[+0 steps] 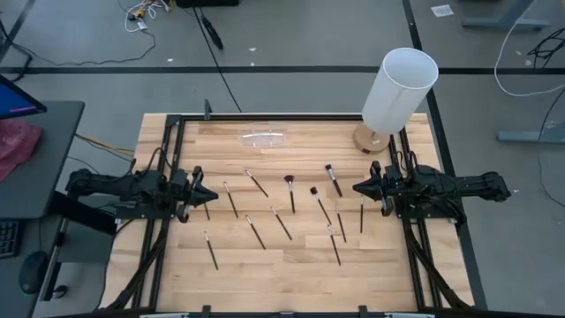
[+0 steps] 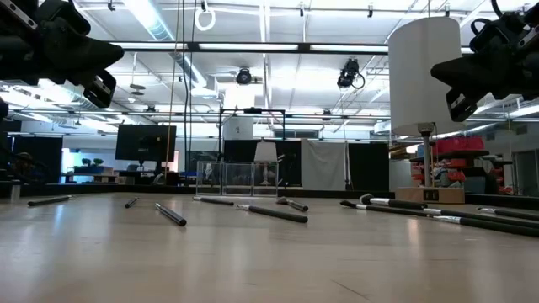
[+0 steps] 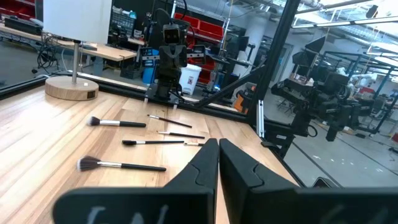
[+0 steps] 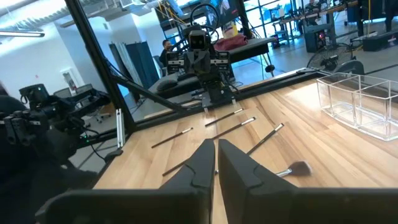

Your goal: Put items in baskets/containers

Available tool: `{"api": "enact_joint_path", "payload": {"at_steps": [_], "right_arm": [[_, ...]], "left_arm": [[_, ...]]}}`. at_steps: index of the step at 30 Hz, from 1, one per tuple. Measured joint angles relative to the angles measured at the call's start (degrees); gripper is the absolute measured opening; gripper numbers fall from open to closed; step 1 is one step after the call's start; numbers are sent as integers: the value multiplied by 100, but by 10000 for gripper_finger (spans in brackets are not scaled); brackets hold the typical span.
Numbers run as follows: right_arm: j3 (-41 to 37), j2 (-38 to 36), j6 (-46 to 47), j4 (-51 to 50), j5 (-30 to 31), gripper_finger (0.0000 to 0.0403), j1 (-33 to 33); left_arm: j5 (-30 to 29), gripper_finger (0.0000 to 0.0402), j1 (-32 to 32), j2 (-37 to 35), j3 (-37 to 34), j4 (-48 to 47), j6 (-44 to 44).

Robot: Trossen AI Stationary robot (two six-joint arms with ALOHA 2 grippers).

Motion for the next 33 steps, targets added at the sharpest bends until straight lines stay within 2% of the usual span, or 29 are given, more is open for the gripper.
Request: {"api": "enact_joint_path", "payload": {"at_steps": [22,29,31,33], "right_arm": [[-1,-1,0,2,2,25,-2],[-1,-1,-1,438,6,25,-2],[-1,0,-123,603,189,25,-5],[-1,17,-450,853,762,25,-9]], "left_arm": [[0,16,0,0,0,0,0],[0,16,0,1,0,0,1],[0,16,-1,0,1,0,-1],[0,16,-2,-1,2,0,0]]}}
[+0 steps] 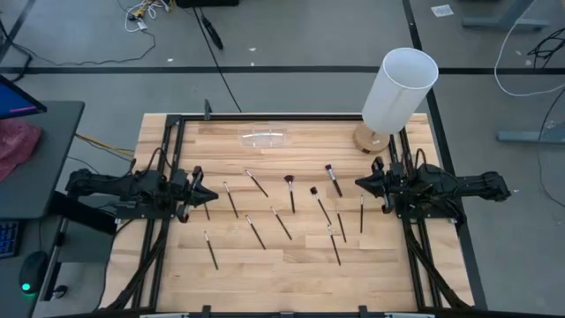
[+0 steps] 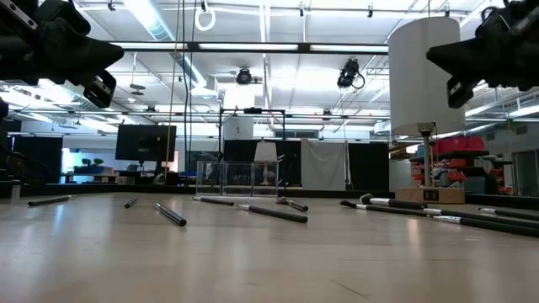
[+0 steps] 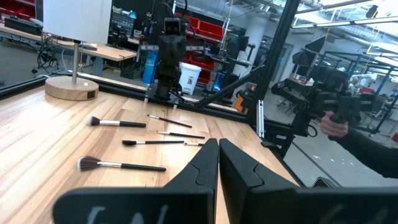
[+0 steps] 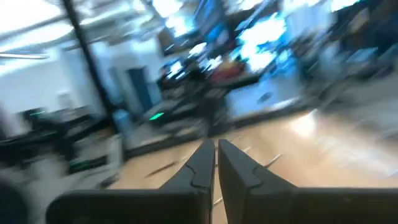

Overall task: Put items in baskets/containers
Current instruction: Put the black brow brush into the transparent organizer

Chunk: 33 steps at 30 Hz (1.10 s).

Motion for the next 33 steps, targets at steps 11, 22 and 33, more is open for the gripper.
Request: {"api": "enact_joint_path", "payload": {"at_steps": [11,22,33], "right_arm": [[0,1393,1631,-86,643,25,371],[0,3856,1792,1025,339,90,494],[774,6044,460,1278,744,195,612]], "left_arm": [[0,16,2,0,-2,-1,1],[0,16,2,0,0,0,1],[0,16,2,0,0,0,1]]}}
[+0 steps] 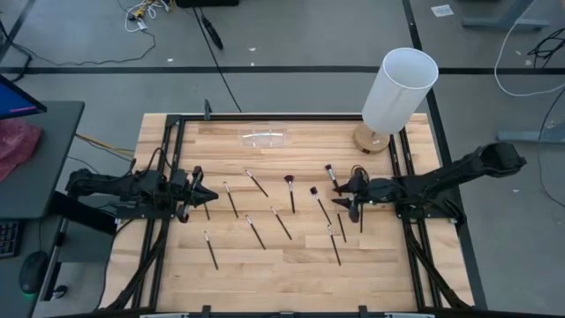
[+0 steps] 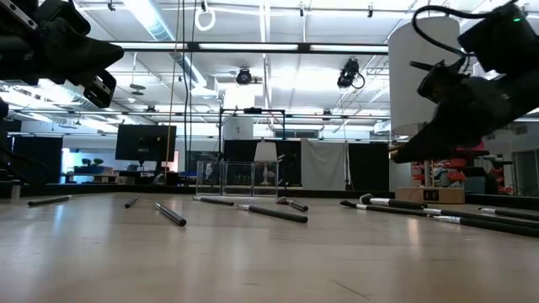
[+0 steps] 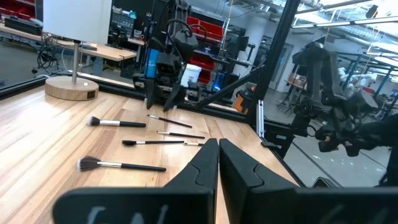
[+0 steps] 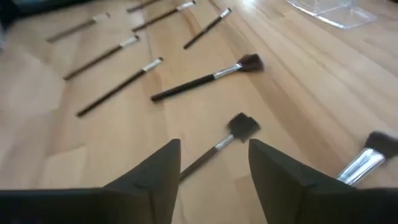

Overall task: Put items in baskets/containers
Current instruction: Put the black brow brush into the transparent organizer

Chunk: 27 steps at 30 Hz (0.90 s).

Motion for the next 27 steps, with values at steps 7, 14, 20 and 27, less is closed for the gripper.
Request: {"api": "enact_joint_path", "payload": {"at_steps": [7,14,20,27], "right_arm": [[806,1625,357,35,351,196,333],[1510,2955,1148,-7,1330,196,518],[1723,3560,2018,-84,1613,184,522],[1736,3852,2368,-127,1787,144,531]], "left_arm": [[0,16,-1,1,-1,-1,-2],[0,16,0,0,-2,-2,0],[0,16,-1,0,-1,0,-2],[0,16,0,1,-2,0,-2]]}}
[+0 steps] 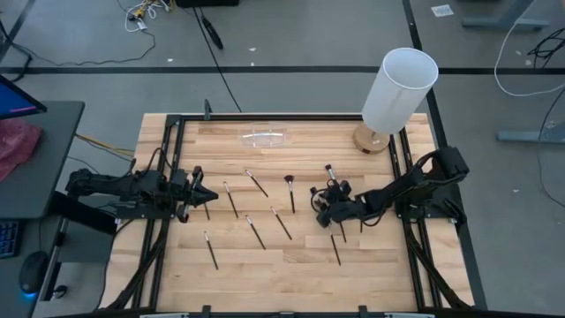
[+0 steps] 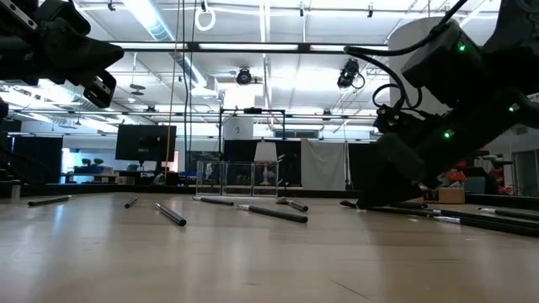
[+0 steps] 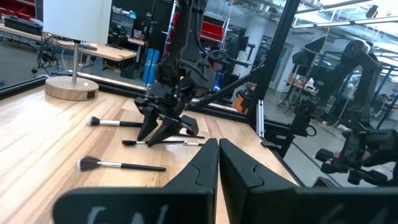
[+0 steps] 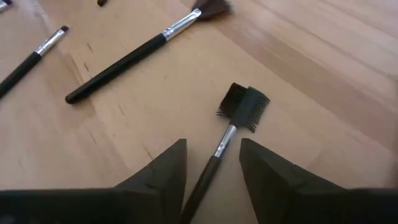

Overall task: Put items in baskets/containers
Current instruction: Put the black brow brush into the transparent organizer

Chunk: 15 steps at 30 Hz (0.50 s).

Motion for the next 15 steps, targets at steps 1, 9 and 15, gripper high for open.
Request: {"api": "enact_joint_path", "payload": {"at_steps": [1,9,15], "right_arm": [[1,70,-31,18,39,135,6],[16,391,-158,280,320,45,85],[6,395,-417,324,341,10,89]], "left_arm": [[0,16,-2,0,0,-2,1],[-1,16,0,-1,0,-1,1],[0,16,-2,-1,1,-2,2]]}}
